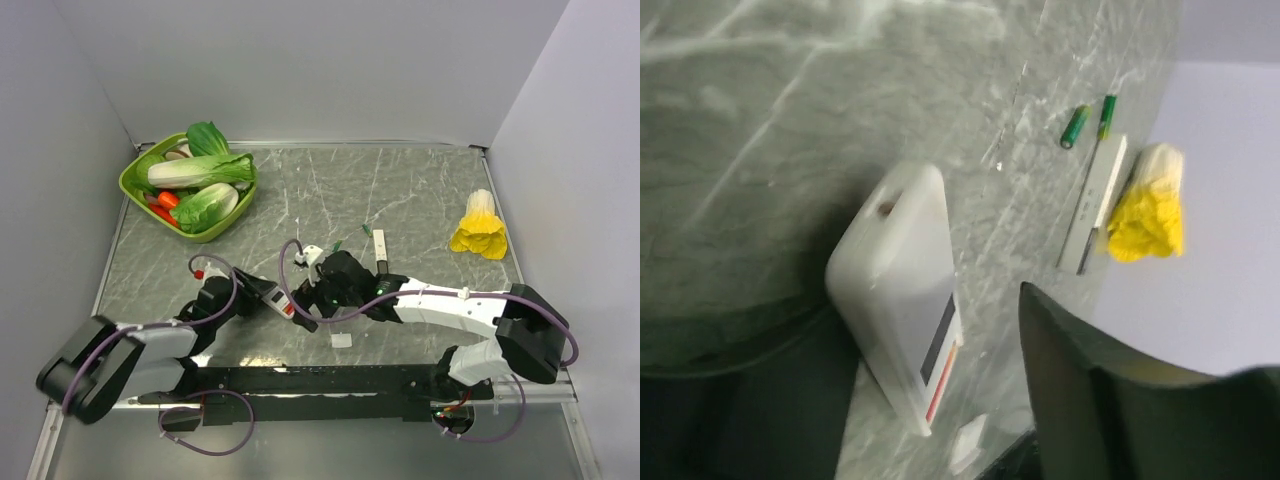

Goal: Load the batteries into the remote control
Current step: Place the remote control at the center of the board, then turn over the battery cover at the center of the board.

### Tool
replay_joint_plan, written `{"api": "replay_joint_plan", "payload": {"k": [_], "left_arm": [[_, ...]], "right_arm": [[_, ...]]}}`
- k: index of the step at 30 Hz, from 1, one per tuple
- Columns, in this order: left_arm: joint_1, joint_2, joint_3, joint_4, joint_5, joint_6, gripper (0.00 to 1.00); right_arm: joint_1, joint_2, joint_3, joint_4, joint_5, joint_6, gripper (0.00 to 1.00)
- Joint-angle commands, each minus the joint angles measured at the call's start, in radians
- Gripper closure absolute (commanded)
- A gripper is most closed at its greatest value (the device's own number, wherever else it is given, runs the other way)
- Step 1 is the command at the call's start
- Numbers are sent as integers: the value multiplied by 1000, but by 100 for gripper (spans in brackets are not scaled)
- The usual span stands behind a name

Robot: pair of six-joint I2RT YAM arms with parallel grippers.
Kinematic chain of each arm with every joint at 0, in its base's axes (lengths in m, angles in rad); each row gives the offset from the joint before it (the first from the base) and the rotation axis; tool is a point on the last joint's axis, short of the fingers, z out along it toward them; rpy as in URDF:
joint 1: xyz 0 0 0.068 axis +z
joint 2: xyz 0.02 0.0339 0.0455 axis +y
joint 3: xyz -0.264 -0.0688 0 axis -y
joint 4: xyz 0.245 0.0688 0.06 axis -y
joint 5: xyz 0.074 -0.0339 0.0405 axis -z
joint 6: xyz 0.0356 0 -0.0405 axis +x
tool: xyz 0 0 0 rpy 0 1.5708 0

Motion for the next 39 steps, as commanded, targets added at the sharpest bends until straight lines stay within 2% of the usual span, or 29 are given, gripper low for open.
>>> {"api": "replay_joint_plan", "payload": {"k": [1, 3, 7, 10, 13, 16, 21, 22, 24, 25, 29, 36, 39], "left_arm": [[-32, -141, 28, -346, -136, 38, 26], [-35, -223, 46, -469, -161, 48, 13], [-39, -328, 56, -596, -165, 54, 1], [-47, -388, 54, -665, -150, 52, 1], [-67, -440, 50, -705, -138, 52, 1], [-96, -475, 57, -745, -119, 51, 1], [-160, -543, 114, -834, -156, 86, 1], [-165, -557, 125, -847, -164, 95, 1], [-174, -592, 165, -882, -179, 129, 1], [-174, -604, 178, -891, -188, 155, 1], [-174, -632, 250, -925, -205, 216, 1], [-174, -635, 289, -949, -219, 273, 1], [-174, -653, 294, -969, -236, 273, 1]], "right_arm": [[-13, -46, 27, -59, 35, 109, 0], [-15, -55, 53, -150, 56, 123, 0], [-16, -80, 78, -302, 119, 164, 0], [-15, -111, 63, -389, 150, 223, 1], [5, -115, 56, -473, 181, 281, 6], [39, -102, 53, -517, 193, 329, 13], [108, -27, 81, -537, 225, 378, 32], [122, -11, 102, -541, 231, 379, 33], [158, 35, 118, -550, 239, 373, 37], [169, 49, 128, -560, 262, 372, 42], [200, 104, 141, -578, 264, 324, 46], [203, 167, 158, -586, 253, 212, 49], [212, 201, 179, -592, 250, 169, 56]]}}
